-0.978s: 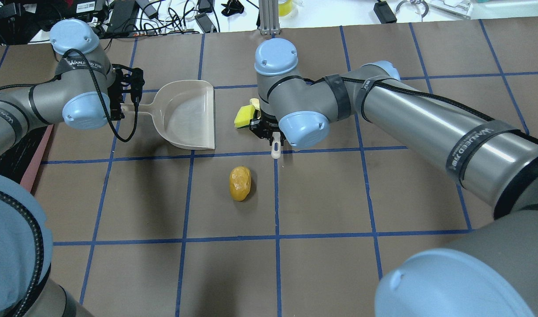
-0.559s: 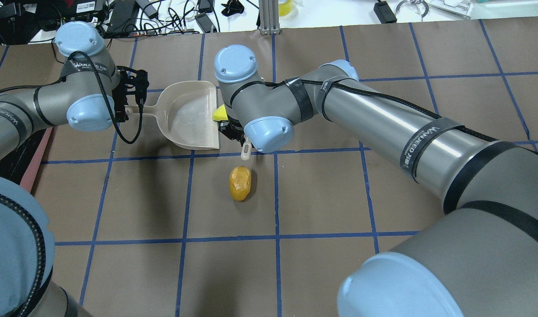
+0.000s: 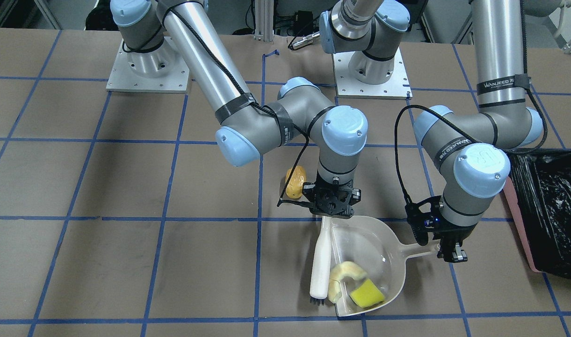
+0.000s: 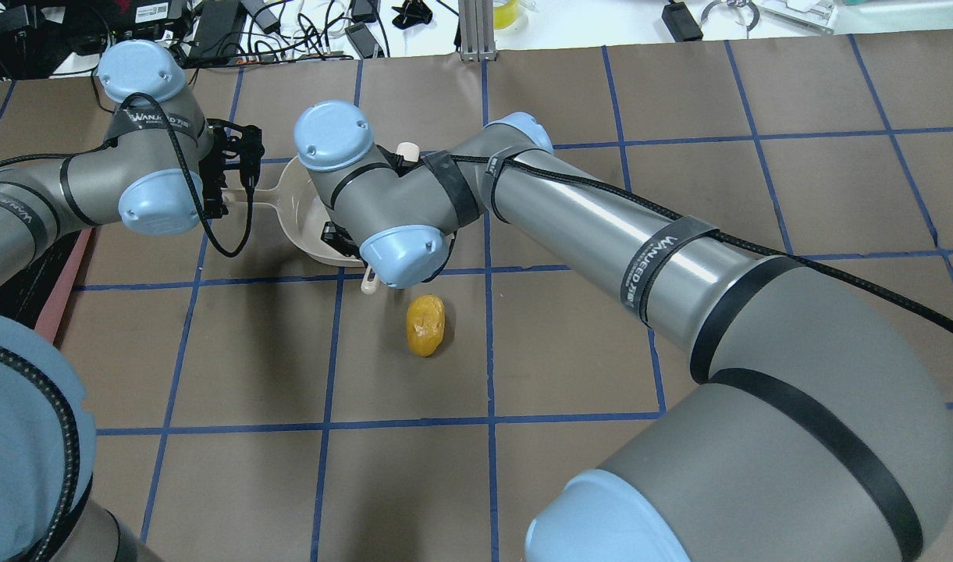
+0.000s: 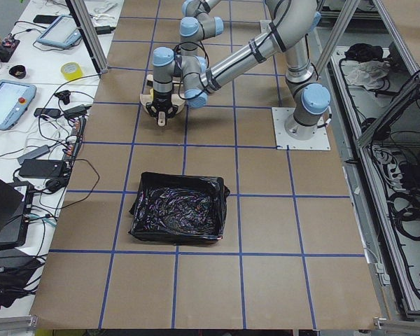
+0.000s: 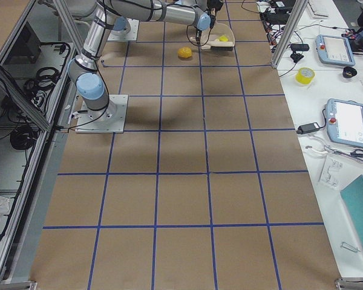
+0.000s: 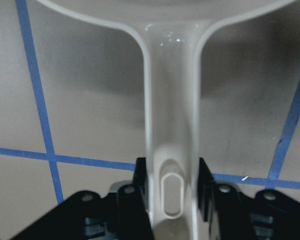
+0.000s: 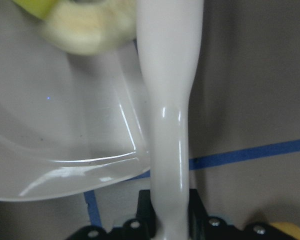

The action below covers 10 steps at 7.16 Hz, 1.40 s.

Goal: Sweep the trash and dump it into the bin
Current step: 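Sweep the fruit slice into the dustpan with the right-held brush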

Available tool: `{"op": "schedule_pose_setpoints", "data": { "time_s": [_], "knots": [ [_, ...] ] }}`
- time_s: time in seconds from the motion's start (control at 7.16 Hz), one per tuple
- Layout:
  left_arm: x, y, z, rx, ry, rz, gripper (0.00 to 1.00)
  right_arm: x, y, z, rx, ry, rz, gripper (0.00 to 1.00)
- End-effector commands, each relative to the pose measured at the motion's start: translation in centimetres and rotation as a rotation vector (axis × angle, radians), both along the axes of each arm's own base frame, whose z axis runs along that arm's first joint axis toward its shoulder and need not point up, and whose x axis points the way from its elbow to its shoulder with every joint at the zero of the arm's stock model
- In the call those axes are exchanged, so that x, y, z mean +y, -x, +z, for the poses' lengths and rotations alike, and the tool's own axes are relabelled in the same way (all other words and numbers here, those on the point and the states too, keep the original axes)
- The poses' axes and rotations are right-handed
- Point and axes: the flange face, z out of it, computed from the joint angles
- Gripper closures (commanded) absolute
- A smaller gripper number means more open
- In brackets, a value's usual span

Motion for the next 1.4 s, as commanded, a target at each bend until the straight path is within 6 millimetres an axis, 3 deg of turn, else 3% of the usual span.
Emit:
{"op": "schedule_pose_setpoints", "data": {
  "time_s": [0.0,0.42,0.7,0.98,1.26],
  "knots": [
    [0.0,0.0,0.0,0.001,0.0,-0.003,1.0,0.5,-2.0,1.1,-0.035,0.002,-0.005,1.0],
    [0.1,-0.6,0.2,0.01,0.003,-0.006,1.0,1.3,-2.1,3.0,-0.029,-0.028,-0.012,1.0],
    [0.7,-2.4,0.2,0.02,-0.015,-0.044,1.0,1.4,-0.6,4.9,0.009,-0.056,-0.011,1.0],
    [2.6,-3.7,1.2,0.032,-0.043,-0.1,1.0,-0.1,3.8,7.5,0.044,-0.082,-0.041,1.0],
    [8.6,-2.3,1.9,0.033,-0.076,-0.094,1.0,-0.8,10.8,12.5,0.075,-0.141,-0.033,1.0]
  ]
}}
